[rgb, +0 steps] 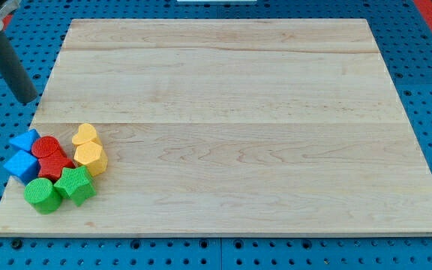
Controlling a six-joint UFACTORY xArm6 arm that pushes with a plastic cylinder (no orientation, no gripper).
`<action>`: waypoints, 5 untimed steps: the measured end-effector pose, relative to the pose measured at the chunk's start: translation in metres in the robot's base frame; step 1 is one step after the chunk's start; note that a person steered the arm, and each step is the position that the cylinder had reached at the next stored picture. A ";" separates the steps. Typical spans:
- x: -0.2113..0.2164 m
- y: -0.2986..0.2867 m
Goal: Slightly move the blue blocks to the right of the board
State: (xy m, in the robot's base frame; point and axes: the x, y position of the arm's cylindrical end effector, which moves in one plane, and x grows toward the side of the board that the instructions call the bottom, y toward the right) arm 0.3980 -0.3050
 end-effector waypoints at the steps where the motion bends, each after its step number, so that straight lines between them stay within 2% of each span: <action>1: 0.068 0.000; 2: 0.089 0.001; 3: 0.137 0.001; 4: 0.165 0.000; 5: 0.168 0.008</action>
